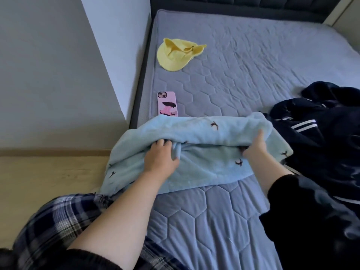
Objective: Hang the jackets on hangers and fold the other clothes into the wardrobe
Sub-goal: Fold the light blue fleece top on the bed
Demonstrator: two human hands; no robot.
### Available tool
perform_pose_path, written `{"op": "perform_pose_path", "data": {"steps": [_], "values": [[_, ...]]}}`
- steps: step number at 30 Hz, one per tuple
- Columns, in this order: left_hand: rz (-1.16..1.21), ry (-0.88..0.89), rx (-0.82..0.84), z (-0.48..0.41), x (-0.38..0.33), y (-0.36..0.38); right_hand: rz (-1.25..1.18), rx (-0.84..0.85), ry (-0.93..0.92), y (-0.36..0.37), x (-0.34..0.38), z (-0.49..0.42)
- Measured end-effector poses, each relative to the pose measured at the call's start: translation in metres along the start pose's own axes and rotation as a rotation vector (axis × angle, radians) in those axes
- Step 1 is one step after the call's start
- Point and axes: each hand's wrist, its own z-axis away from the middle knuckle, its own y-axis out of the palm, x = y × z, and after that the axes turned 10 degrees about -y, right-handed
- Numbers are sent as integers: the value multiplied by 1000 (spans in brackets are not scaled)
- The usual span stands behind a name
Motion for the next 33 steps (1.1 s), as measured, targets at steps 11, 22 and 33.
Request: {"op": "perform_pose_path", "data": {"steps": [11,22,33], "values": [[319,158,125,-12,-5,-25,96,274,-391,78,38,109],[1,146,171,-14,10,-7,772,362,-715,88,-3,72],[361,24,485,-32,-3,-29,469,554,142,77,-33,71]]}}
